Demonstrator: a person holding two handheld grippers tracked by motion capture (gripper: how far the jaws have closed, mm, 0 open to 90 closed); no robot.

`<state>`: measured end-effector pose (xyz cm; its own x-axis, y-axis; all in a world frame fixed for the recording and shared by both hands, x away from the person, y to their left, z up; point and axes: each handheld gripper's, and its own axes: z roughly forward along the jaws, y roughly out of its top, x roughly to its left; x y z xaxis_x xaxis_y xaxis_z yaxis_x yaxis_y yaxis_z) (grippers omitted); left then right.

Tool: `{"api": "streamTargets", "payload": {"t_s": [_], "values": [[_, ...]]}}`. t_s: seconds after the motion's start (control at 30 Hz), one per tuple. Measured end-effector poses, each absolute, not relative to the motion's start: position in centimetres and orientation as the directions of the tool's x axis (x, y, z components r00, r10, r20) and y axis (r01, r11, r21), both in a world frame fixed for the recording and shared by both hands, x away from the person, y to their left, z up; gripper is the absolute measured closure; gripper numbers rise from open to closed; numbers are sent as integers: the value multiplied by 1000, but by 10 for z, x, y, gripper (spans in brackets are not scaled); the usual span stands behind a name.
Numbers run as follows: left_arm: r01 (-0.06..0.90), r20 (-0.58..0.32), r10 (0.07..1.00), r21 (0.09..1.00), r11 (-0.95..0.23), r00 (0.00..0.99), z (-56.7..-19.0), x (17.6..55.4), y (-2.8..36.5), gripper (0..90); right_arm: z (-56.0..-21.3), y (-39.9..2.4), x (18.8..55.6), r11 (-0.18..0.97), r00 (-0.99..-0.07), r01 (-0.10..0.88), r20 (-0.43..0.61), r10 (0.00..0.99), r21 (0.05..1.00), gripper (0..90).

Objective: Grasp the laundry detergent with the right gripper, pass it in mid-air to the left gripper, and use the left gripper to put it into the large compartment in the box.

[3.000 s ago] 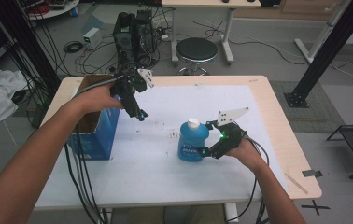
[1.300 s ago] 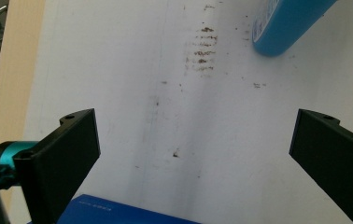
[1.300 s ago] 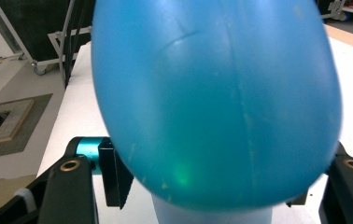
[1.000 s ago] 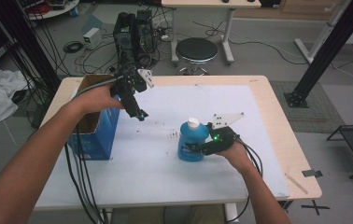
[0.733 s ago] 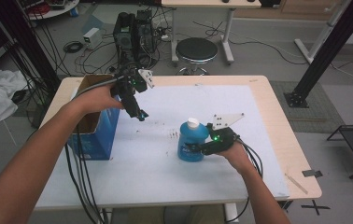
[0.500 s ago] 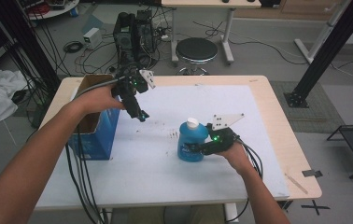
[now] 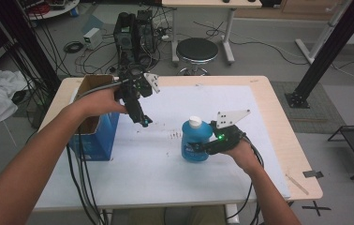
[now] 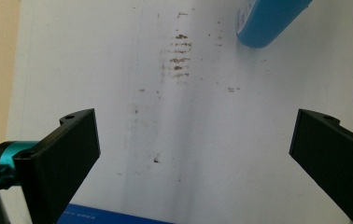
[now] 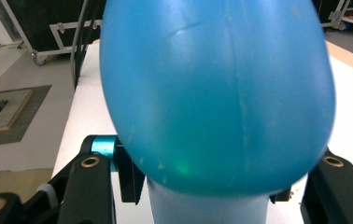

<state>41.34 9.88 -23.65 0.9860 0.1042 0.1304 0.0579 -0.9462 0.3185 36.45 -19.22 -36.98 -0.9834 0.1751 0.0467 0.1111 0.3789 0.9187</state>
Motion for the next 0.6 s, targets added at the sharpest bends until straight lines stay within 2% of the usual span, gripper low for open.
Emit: {"api": "streamTargets", "payload": {"t_s": [0.23,0.33,0.6], "values": [[45,110,84,316,-948,990,-232,397,90,17,-357,-193,360,405,-985,100,35,167,909,424],[25,109,63,320,-947,992,-227,389,85,17,-353,-193,356,419,-984,128,61,169,899,424],[2,105,36,312,-950,994,-219,365,69,17,-342,-188,350,440,-990,102,49,129,892,423]]}}
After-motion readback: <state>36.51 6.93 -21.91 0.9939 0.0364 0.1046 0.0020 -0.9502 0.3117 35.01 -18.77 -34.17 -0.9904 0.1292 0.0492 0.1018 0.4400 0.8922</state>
